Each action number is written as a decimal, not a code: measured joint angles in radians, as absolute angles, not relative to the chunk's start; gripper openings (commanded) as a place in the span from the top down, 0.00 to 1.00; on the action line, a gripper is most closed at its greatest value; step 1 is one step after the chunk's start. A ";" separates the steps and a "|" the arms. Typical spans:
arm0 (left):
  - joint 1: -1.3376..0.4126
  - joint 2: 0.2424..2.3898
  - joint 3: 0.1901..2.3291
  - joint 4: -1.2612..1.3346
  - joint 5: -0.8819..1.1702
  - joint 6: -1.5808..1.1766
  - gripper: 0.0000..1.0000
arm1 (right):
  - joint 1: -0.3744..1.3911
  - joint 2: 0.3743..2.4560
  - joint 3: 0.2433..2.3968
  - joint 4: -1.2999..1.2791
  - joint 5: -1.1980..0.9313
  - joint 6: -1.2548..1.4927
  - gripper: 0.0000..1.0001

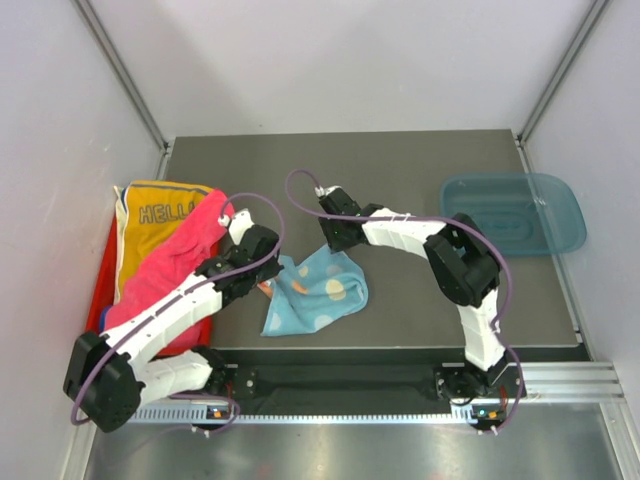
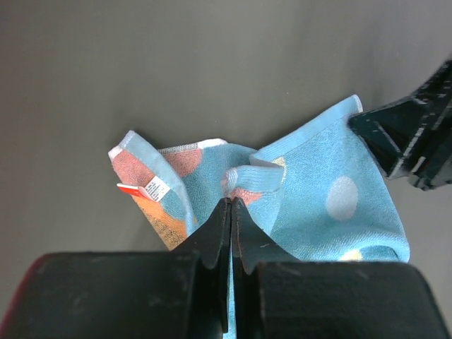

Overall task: Fold and stack the towels
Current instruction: Flatten out the crumpled towel

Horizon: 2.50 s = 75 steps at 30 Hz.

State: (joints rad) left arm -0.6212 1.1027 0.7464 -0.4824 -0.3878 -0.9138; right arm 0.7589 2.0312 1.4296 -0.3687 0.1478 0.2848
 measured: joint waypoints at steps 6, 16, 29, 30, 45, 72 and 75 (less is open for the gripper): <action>-0.620 1.092 0.725 -0.470 -0.382 -0.914 1.00 | 0.773 2.051 1.443 -0.366 0.142 0.296 0.65; -0.618 1.092 0.696 -0.453 -0.378 -0.917 1.00 | 0.776 2.061 1.443 -0.342 0.123 0.316 0.95; -0.609 1.159 0.886 -0.450 -0.382 -0.801 1.00 | 0.752 1.947 1.404 -0.340 0.216 0.322 1.00; -0.609 1.159 0.917 -0.450 -0.380 -0.774 1.00 | 0.748 1.906 1.394 -0.343 0.232 0.321 1.00; -0.609 1.103 1.280 -0.566 -0.289 -0.448 1.00 | 0.731 1.321 1.366 -0.332 0.400 0.270 1.00; -0.611 1.007 1.689 -0.666 0.117 -0.308 1.00 | 0.863 0.955 1.607 -0.473 0.341 0.136 1.00; -0.611 1.005 1.712 -0.667 0.115 -0.325 1.00 | 0.871 0.955 1.631 -0.493 0.339 0.153 1.00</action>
